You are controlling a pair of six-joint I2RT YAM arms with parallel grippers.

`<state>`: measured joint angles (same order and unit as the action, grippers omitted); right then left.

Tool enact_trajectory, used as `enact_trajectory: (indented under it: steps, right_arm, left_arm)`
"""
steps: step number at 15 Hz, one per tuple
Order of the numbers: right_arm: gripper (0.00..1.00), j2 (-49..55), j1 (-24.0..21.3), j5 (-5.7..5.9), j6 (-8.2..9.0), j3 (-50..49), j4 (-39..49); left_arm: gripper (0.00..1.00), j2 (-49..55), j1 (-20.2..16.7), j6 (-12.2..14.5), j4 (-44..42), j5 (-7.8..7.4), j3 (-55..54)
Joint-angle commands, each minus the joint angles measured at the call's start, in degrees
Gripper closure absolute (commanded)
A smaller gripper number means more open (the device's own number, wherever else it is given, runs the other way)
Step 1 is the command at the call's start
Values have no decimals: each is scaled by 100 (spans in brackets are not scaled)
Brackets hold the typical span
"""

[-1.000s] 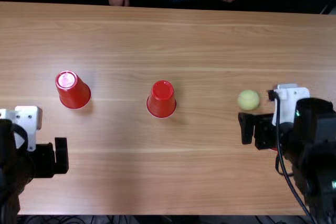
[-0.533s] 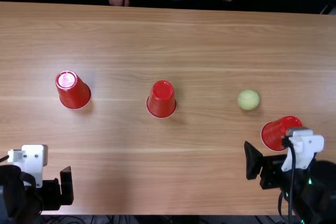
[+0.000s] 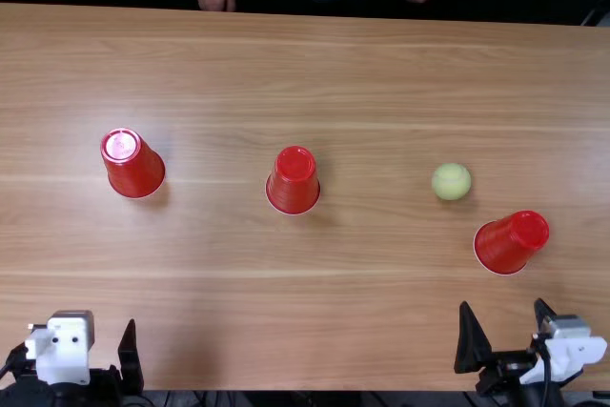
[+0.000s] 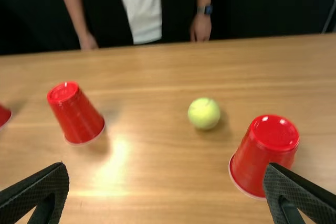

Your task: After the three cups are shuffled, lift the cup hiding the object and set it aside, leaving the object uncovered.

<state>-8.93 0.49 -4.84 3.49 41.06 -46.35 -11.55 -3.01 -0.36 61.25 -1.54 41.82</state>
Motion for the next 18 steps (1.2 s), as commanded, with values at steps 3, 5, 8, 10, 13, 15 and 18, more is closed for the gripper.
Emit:
enact_trajectory:
  steps: [3,5,8,10,13,15,18]
  right_arm:
    - [0,875,-207,83,-1,-731,114]
    - [0,893,-366,83,10,-889,9]
    - [0,893,-418,94,21,-889,252]
    - [0,893,-418,83,-11,-1126,1222]
    - [0,893,-436,62,-22,-1865,2994]
    - [0,893,-436,41,-11,-2436,4207]
    - [0,893,-436,10,-22,-3332,5240]
  left_arm:
    - [0,1050,-51,-38,-346,-25,-834]
    - [0,1155,-51,-38,-462,-25,-1256]
    - [0,1155,2,15,-1379,-36,-1651]
    - [0,1155,10,26,-2571,-183,-2020]
    - [0,1155,-25,26,-3246,-669,-2609]
    - [0,1155,-25,36,-3584,-637,-2855]
    - [0,1155,-42,36,-5071,-595,-3743]
